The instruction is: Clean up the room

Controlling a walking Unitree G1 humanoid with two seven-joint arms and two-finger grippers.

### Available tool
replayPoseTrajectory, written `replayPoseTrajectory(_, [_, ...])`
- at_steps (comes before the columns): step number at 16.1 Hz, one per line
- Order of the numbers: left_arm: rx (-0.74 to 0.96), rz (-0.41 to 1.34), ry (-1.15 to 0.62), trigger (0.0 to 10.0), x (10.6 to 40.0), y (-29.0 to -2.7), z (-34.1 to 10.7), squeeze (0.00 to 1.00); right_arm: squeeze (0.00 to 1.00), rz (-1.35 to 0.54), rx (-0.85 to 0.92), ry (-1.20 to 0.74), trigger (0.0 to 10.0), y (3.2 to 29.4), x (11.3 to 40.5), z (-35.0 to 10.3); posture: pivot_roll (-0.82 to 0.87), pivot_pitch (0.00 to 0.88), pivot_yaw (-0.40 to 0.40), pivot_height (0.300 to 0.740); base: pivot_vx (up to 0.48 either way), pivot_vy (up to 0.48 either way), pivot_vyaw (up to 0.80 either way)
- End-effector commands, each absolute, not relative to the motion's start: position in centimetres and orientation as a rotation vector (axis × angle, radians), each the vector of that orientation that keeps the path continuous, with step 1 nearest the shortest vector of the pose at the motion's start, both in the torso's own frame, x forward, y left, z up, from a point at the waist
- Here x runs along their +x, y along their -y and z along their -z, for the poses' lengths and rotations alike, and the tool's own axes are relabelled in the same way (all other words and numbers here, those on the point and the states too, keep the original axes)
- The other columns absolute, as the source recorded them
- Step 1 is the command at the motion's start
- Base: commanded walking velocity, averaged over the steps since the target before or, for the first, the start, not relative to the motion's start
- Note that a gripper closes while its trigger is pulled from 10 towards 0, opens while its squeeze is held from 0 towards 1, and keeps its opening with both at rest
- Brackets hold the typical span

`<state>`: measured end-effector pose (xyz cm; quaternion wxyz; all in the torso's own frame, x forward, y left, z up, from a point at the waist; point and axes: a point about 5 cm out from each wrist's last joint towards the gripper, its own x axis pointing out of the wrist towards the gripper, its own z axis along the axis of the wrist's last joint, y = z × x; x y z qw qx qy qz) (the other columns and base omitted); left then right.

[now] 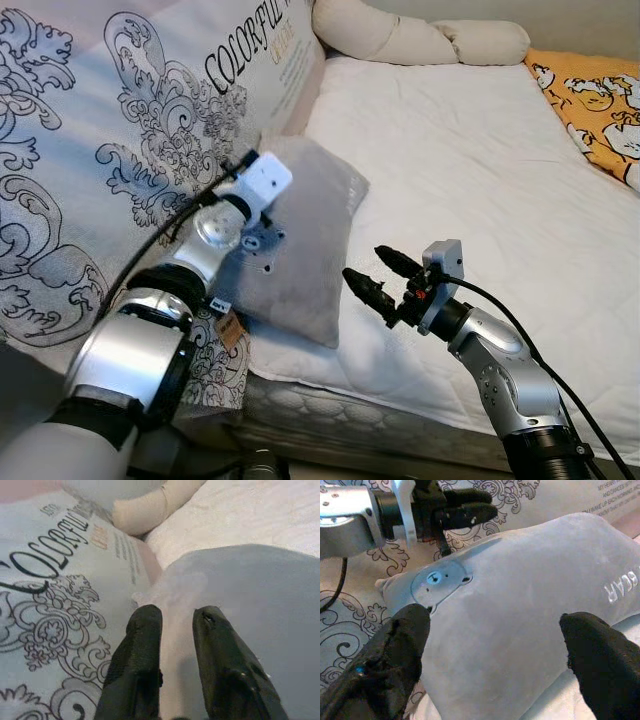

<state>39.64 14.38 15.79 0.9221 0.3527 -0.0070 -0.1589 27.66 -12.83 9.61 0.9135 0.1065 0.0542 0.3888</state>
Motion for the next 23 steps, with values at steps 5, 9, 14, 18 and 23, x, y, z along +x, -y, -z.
replayPoseTrajectory(5, [0.236, 0.327, 0.150, 10.0, 38.6, -14.8, -16.8, 1.00, 1.00, -0.482, 0.210, -0.017, 10.0, 14.6, 29.3, -10.3, 0.01, 0.000, 0.066, 0.740, 0.000, 0.000, 0.00])
replayPoseTrajectory(9, [0.133, 0.270, 0.102, 10.0, 35.2, -15.3, -13.0, 1.00, 1.00, -0.192, 0.189, 0.023, 10.0, 16.3, 30.6, -11.0, 0.05, 0.000, 0.021, 0.740, 0.000, -0.080, 0.00])
replayPoseTrajectory(14, [0.120, 0.180, 0.042, 10.0, 33.0, -15.3, -11.4, 1.00, 1.00, -0.079, 0.146, -0.065, 10.0, 16.2, 31.0, -9.8, 0.07, 0.000, -0.015, 0.740, 0.000, -0.383, 0.00])
replayPoseTrajectory(18, [0.138, 0.042, -0.058, 10.0, 31.3, -17.8, -10.1, 1.00, 1.00, -0.023, 0.112, -0.085, 10.0, 16.2, 30.6, -9.3, 0.08, 0.000, -0.034, 0.740, 0.000, -0.421, 0.00])
replayPoseTrajectory(23, [0.179, -0.005, -0.096, 10.0, 30.3, -18.4, -9.8, 1.00, 1.00, 0.028, 0.100, -0.113, 10.0, 16.3, 30.5, -8.9, 0.09, 0.000, -0.035, 0.740, 0.000, -0.438, 0.41])
